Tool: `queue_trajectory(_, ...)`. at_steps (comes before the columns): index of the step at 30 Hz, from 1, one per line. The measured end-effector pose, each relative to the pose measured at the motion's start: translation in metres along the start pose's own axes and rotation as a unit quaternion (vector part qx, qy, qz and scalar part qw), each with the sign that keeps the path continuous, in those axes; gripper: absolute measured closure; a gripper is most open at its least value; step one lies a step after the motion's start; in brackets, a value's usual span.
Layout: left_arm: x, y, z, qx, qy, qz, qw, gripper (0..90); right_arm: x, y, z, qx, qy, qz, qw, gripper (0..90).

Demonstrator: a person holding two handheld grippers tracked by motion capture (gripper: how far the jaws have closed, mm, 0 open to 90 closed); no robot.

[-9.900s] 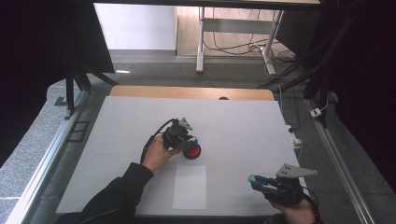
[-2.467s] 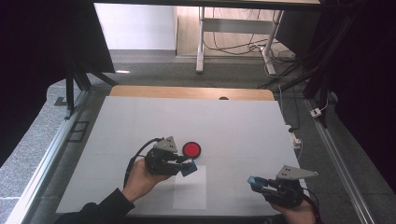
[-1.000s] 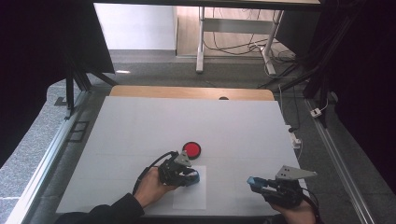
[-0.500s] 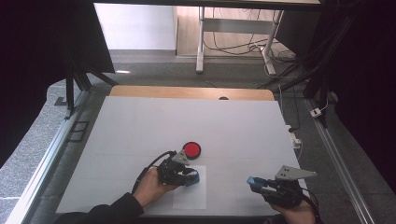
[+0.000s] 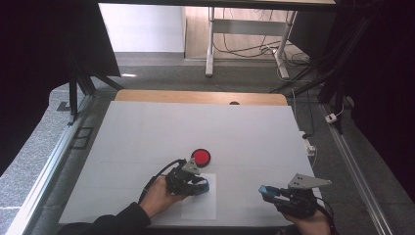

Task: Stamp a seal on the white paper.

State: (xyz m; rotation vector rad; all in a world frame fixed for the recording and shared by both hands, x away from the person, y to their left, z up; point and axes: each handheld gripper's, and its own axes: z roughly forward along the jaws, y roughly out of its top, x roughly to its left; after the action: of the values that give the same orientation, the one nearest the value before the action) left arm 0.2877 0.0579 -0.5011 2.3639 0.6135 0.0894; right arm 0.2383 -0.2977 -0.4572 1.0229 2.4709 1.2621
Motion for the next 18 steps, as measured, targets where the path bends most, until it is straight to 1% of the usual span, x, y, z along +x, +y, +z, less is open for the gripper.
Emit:
queue_trajectory(1, -0.0009, 0.0004, -0.0002, 0.003, 0.003, 0.003, 1.0000, 70.7, 0.0000, 0.0000, 0.0000, 0.000, 0.000, 0.000, 1.0000, 68.5)
queue_trajectory(3, -0.0010, 0.0002, -0.0001, 0.002, 0.004, 0.002, 1.0000, 70.6, 0.0000, 0.0000, 0.0000, 0.000, 0.000, 0.000, 1.0000, 68.5)
queue_trajectory(7, 0.0039, -0.0017, -0.0004, -0.005, -0.010, -0.011, 0.9999, 70.6, -0.0002, -0.0001, 0.0001, 0.000, 0.000, -0.001, 1.0000, 68.4)
queue_trajectory(10, 0.0039, -0.0016, -0.0007, -0.004, -0.010, -0.004, 0.9999, 70.5, -0.0002, -0.0002, 0.0000, -0.001, 0.001, -0.001, 1.0000, 68.5)
queue_trajectory(14, 0.0056, -0.0030, -0.0009, -0.009, -0.015, -0.008, 0.9998, 70.4, -0.0003, -0.0002, -0.0001, -0.001, 0.002, -0.001, 1.0000, 68.5)
queue_trajectory(18, 0.0057, -0.0040, -0.0007, -0.015, -0.015, -0.007, 0.9997, 70.3, -0.0003, -0.0002, -0.0001, -0.001, 0.001, -0.001, 1.0000, 68.4)
